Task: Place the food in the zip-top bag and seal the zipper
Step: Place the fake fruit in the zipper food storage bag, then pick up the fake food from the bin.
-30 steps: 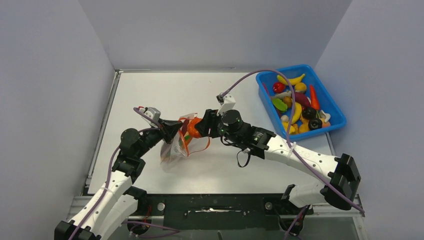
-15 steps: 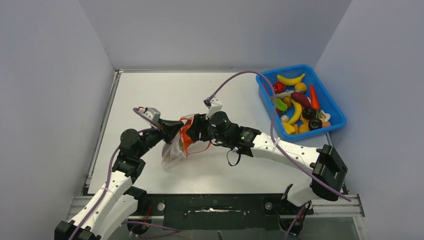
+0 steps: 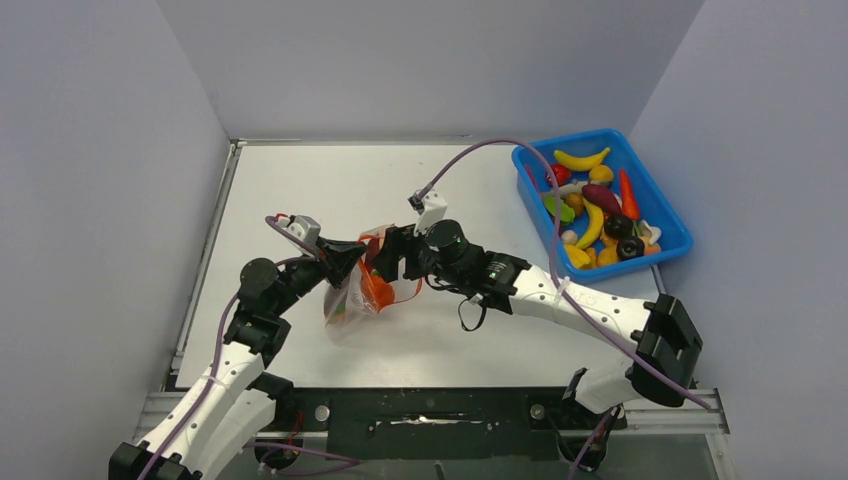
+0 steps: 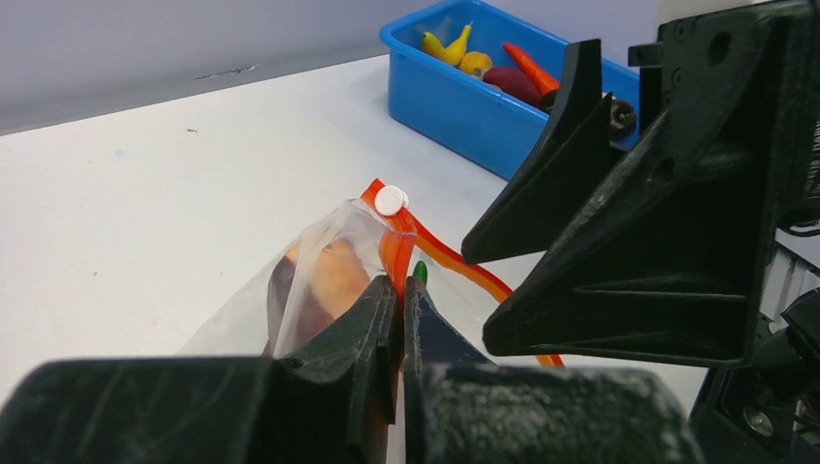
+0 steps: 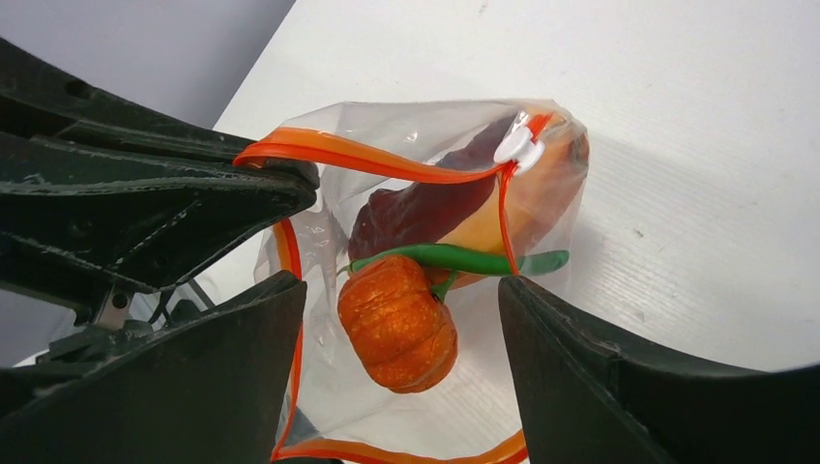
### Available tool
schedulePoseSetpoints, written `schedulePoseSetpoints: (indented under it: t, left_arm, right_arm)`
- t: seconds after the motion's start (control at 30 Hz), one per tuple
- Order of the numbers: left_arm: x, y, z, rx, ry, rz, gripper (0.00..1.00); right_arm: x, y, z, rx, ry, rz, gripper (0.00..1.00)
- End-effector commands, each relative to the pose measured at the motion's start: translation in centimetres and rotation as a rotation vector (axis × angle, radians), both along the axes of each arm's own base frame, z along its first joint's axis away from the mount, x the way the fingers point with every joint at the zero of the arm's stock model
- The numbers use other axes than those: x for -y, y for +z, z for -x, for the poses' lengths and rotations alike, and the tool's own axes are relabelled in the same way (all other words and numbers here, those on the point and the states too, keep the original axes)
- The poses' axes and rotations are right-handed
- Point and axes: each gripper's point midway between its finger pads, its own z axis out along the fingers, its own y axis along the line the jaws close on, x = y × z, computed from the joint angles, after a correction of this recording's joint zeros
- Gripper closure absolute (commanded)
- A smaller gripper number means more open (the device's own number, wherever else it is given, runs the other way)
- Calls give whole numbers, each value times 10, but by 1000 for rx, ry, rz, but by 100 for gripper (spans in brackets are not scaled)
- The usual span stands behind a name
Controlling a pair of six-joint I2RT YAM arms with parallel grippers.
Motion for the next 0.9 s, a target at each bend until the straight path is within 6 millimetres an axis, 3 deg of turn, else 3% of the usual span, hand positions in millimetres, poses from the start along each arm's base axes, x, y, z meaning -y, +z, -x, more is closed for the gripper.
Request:
schedulePoseSetpoints:
  t: [0.0, 0.2, 0.47, 0.87]
  left_arm:
    - [0, 28, 2, 101, -7, 24, 100]
    - [-1, 26, 0, 96, 6, 10, 100]
    - [-4, 21, 7, 69, 10, 4, 100]
    - [-3, 18, 13, 79, -11, -19, 100]
  right_arm:
    - [8, 61, -1, 171, 63, -32, 26]
    - [53, 69, -22, 259, -18, 98, 23]
    - [159, 72, -77, 376, -314, 428, 24]
    - [288, 43, -146, 315, -651, 767, 49]
